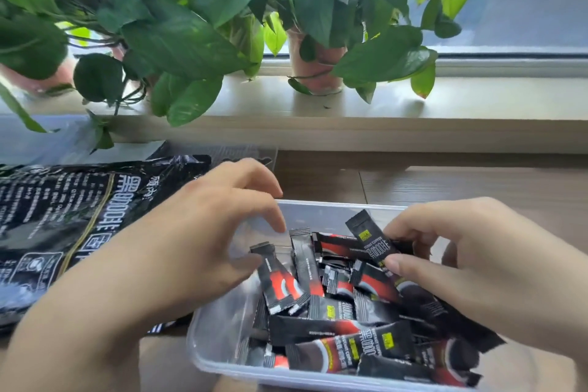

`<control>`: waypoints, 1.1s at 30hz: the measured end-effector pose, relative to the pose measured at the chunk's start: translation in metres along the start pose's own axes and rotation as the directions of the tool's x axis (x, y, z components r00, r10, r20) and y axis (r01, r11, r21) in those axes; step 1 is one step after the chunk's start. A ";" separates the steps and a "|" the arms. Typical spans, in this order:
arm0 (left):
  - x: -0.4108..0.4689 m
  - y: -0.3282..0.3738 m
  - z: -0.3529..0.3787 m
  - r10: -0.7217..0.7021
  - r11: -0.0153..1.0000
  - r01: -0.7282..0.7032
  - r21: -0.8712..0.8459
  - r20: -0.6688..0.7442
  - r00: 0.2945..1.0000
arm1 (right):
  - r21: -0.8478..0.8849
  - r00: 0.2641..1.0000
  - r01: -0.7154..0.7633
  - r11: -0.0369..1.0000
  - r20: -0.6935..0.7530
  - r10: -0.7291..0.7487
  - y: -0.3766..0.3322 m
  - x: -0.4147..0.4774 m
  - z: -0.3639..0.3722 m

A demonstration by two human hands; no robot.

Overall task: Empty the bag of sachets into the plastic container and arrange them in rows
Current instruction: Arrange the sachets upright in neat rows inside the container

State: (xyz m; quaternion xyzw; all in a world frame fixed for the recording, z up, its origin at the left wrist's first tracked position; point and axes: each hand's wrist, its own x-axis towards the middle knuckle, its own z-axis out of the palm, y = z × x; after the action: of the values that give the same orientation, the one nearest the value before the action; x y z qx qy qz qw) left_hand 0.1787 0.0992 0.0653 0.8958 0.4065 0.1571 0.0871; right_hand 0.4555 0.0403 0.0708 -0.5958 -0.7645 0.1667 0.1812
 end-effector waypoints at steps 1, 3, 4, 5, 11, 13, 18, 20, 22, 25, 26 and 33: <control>0.001 0.005 -0.002 0.018 1.000 -0.018 -0.004 0.011 1.000 | 0.000 1.000 0.004 1.000 -0.009 -0.004 -0.001 0.000 -0.001; 0.004 0.014 -0.001 0.029 0.999 -0.031 0.015 0.109 0.994 | -0.001 1.000 0.008 1.000 -0.029 -0.008 -0.004 -0.001 -0.002; 0.007 0.016 0.003 0.016 0.998 -0.027 0.061 0.182 0.983 | -0.001 0.999 0.007 1.000 -0.033 -0.007 -0.005 -0.001 -0.001; 0.010 0.017 0.009 -0.008 0.992 -0.022 0.121 0.244 0.970 | 0.000 0.999 0.009 1.000 -0.032 -0.009 -0.006 -0.001 0.000; 0.021 0.012 0.041 -0.111 0.976 0.040 0.216 0.327 0.938 | -0.011 1.000 0.003 1.000 0.015 -0.003 -0.007 0.002 0.005; 0.018 0.009 0.043 -0.098 0.983 0.049 0.176 0.283 0.954 | -0.015 1.000 0.000 1.000 0.012 0.000 -0.008 0.001 0.004; 0.012 0.013 0.026 -0.008 1.000 0.008 0.017 -0.015 1.000 | -0.011 0.999 -0.001 1.000 -0.049 0.001 -0.008 0.000 0.000; 0.010 0.018 0.019 -0.061 0.995 0.052 -0.079 -0.121 0.991 | 0.012 0.996 -0.023 1.000 -0.087 0.024 -0.008 -0.001 -0.003; 0.009 0.023 0.016 -0.158 0.976 0.125 -0.176 -0.183 0.970 | 0.042 0.991 -0.027 0.999 -0.131 0.033 -0.007 -0.004 -0.005; 0.011 0.030 0.017 -0.284 0.929 0.217 -0.299 -0.205 0.937 | 0.074 0.983 -0.026 0.997 -0.179 0.039 -0.008 -0.005 -0.010; 0.012 0.033 0.018 -0.314 0.906 0.230 -0.356 -0.198 0.929 | 0.104 0.983 -0.019 0.994 -0.179 0.038 -0.009 -0.005 -0.011; 0.016 0.034 0.021 -0.479 0.502 0.277 -0.820 0.003 0.878 | 0.582 0.988 -0.089 0.809 -0.053 0.146 -0.010 -0.001 -0.015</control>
State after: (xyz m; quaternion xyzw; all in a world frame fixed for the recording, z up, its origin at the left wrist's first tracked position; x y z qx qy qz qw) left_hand 0.2198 0.0884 0.0588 0.6235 0.4856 0.3990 0.4650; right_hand 0.4538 0.0380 0.0886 -0.5662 -0.6300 0.3728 0.3787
